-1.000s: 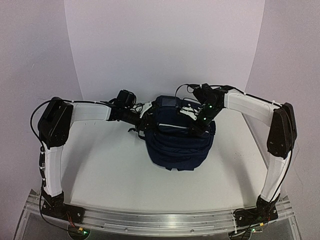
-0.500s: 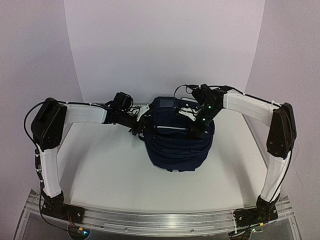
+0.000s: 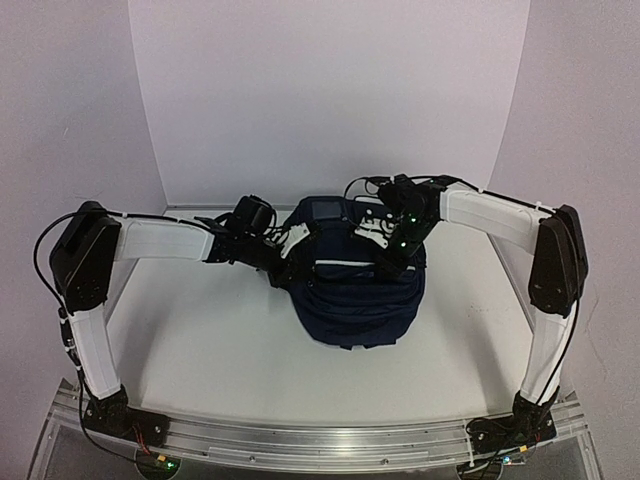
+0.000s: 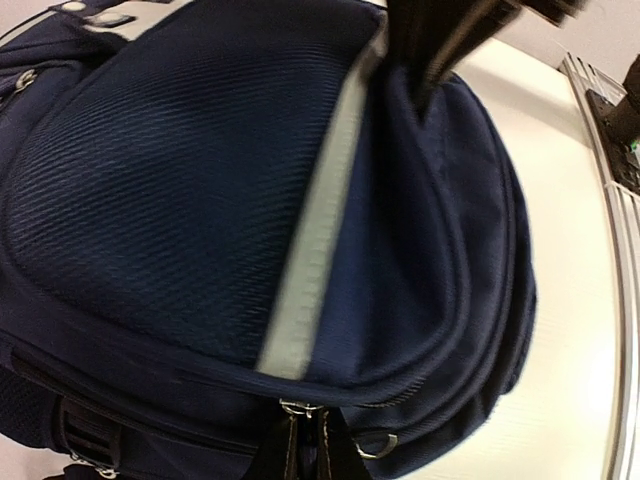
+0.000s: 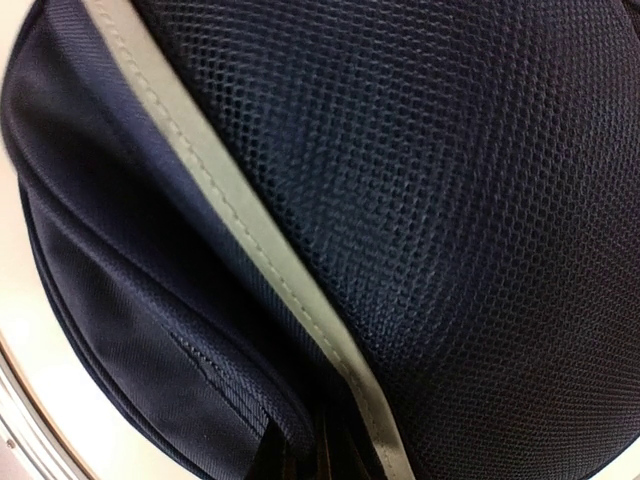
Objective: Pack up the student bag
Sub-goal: Zip the student bag at the center of the board.
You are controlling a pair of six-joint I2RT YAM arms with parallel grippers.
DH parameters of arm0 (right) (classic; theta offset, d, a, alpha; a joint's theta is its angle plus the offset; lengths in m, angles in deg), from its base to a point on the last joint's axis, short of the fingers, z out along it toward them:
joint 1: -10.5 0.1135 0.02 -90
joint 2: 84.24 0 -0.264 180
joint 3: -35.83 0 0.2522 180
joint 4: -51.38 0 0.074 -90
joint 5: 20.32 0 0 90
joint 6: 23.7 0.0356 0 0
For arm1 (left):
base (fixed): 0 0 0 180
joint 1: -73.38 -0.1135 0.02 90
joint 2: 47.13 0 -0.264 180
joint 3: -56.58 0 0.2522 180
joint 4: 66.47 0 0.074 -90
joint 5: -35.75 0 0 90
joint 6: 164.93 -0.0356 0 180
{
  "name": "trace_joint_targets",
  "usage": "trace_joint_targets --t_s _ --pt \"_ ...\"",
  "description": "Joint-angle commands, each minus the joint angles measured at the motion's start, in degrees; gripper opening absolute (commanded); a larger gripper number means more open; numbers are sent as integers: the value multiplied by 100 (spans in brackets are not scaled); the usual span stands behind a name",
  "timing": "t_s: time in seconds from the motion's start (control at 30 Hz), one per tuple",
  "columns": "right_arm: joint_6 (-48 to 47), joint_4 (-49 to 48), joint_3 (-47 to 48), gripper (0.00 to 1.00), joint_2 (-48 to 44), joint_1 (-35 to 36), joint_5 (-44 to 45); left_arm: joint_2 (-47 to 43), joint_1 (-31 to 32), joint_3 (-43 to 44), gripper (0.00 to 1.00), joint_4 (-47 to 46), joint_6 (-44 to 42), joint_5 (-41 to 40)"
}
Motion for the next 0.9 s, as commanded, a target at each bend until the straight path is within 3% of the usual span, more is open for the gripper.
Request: trace_joint_targets --t_s 0.0,0.3,0.47,0.67,0.87 --pt "253 -116 -49 0 190 134 53 -716 424 -393 2 -114 113 342" --pt "558 -270 -82 0 208 255 -110 -1254 643 -878 2 -607 818 41" --pt "686 -281 -7 0 191 381 -227 -849 825 -422 0 -728 2020 -403" --pt "827 -274 54 0 156 504 -396 -488 1117 -341 0 -963 2581 -1246" --pt "940 -283 184 0 210 591 -538 -937 1194 -867 0 -1935 3469 -1375"
